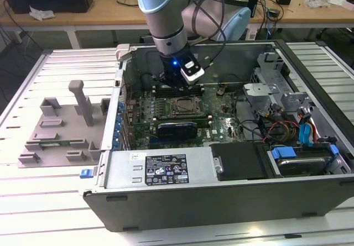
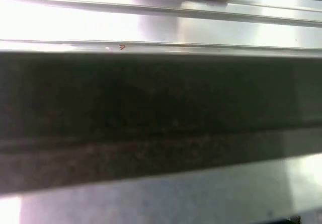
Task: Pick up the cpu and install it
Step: 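Install the first cpu locking lever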
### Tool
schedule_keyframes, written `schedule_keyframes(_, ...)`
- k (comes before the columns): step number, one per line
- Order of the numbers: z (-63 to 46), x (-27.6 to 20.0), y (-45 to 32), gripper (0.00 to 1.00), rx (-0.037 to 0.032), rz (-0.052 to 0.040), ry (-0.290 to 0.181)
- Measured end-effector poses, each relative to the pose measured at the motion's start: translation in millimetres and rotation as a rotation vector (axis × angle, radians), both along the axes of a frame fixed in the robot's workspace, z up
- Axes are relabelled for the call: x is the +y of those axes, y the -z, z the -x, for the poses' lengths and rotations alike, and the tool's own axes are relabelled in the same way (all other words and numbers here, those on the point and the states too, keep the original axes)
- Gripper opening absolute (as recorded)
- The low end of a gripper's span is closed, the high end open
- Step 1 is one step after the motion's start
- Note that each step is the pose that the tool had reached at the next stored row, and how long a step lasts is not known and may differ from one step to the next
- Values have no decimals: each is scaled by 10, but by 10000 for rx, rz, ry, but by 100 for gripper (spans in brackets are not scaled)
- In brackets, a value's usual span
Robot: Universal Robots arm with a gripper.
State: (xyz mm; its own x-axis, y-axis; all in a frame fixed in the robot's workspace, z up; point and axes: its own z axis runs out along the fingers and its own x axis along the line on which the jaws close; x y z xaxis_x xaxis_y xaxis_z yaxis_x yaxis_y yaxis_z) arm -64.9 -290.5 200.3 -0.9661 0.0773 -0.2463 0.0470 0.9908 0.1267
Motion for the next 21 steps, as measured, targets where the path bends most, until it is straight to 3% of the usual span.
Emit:
schedule_keyframes(10, 2, -7, 33, 11, -100, 3, 0)
schedule_keyframes(21, -5, -44, 42, 11, -104, -2, 0)
